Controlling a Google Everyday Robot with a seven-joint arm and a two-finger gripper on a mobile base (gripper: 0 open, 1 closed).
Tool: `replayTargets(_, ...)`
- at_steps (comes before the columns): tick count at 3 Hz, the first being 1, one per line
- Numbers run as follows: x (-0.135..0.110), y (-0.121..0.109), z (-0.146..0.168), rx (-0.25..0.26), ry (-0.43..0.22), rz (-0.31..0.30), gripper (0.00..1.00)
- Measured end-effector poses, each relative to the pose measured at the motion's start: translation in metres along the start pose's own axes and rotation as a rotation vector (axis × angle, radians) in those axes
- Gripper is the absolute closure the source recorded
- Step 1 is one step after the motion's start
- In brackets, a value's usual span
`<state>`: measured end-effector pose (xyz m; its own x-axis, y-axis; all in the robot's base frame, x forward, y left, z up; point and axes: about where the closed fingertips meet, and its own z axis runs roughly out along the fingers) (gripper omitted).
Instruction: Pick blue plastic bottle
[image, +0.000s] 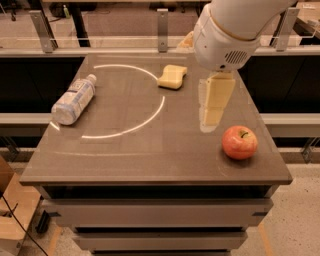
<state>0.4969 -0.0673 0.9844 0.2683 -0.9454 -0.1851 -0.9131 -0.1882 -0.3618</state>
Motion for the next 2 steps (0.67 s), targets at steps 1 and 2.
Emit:
replayTargets(1,0.000,0.000,0.000,0.000,0.000,0.001,0.00)
replayTargets(2,-0.015,-0.032,0.017,0.025,-0.060,-0.049,0.00)
